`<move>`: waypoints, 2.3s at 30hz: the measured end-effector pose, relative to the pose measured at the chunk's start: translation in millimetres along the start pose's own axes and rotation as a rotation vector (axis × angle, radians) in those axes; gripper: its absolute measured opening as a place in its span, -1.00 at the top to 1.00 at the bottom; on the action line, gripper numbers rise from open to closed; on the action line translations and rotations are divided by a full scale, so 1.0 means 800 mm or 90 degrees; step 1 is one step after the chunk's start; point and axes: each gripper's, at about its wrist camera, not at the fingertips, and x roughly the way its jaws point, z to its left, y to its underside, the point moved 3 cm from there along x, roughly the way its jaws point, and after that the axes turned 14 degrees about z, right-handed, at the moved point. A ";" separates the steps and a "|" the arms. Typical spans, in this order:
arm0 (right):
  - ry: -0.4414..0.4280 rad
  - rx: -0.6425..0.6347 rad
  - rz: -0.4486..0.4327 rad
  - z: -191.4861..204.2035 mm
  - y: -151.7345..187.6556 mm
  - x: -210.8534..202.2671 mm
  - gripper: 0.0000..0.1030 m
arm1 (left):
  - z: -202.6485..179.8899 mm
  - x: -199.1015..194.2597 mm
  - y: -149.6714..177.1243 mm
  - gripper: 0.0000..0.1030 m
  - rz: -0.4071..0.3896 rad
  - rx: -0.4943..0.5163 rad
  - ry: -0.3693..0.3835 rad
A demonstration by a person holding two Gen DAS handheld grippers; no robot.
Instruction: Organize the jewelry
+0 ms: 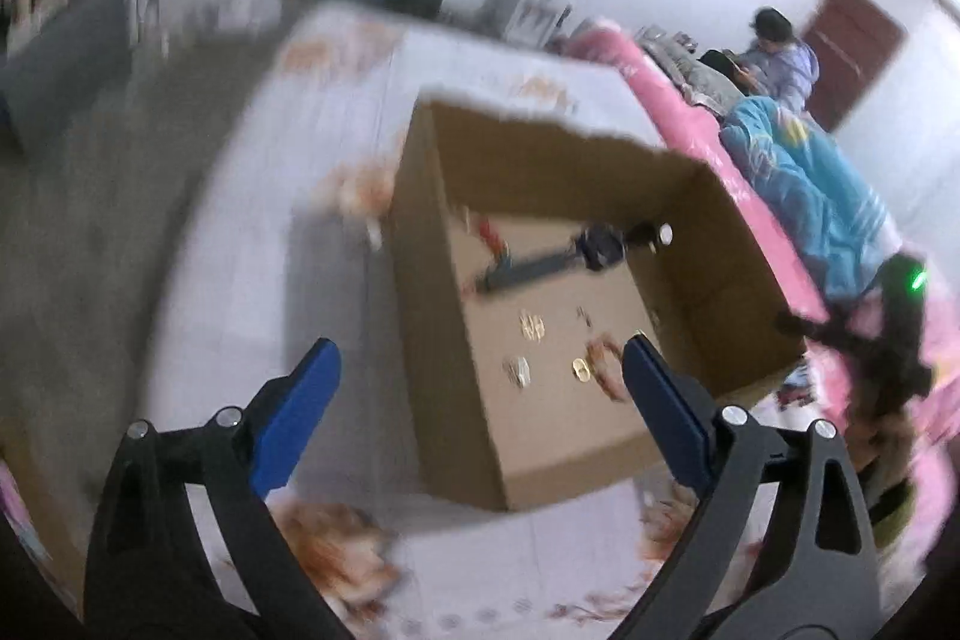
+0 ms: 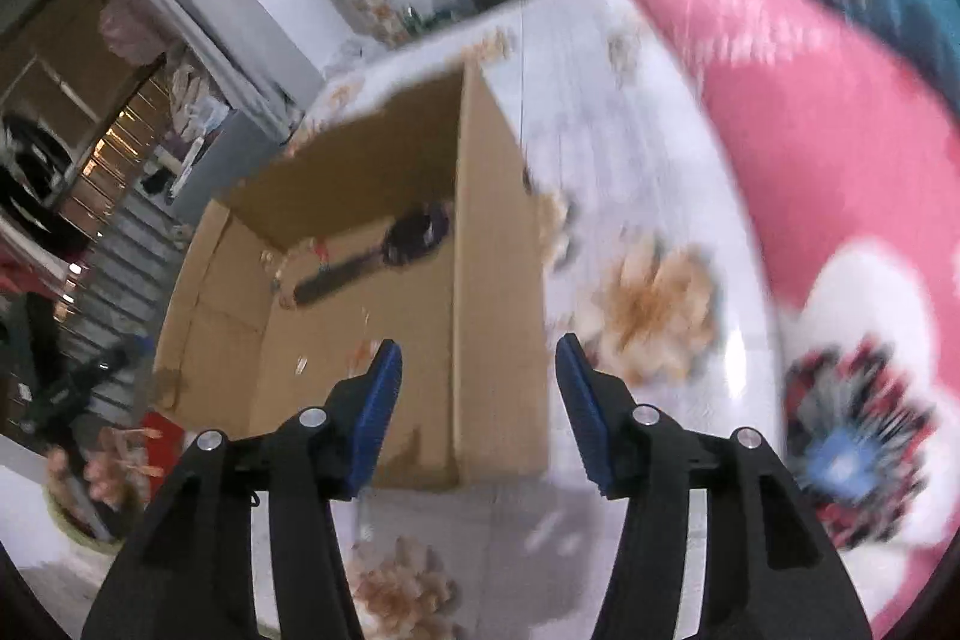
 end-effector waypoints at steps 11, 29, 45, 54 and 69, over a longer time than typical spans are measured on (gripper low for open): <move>-0.035 0.007 0.034 0.015 0.036 0.014 -0.04 | -0.017 0.042 0.023 -0.78 0.053 -0.042 0.081; -0.046 0.052 -0.014 0.017 0.146 -0.016 -0.05 | -0.017 0.012 0.107 -0.78 0.019 -0.015 0.076; 0.177 -0.050 -0.101 0.114 0.250 -0.020 -0.69 | -0.065 -0.063 0.199 -0.84 -0.165 0.071 -0.122; 0.289 -0.021 -0.137 0.123 0.231 0.000 -0.86 | -0.076 -0.037 0.193 -0.84 -0.178 0.036 -0.188; 0.289 -0.014 -0.121 0.124 0.219 0.010 -0.88 | -0.081 0.013 0.187 -0.84 -0.071 -0.007 -0.250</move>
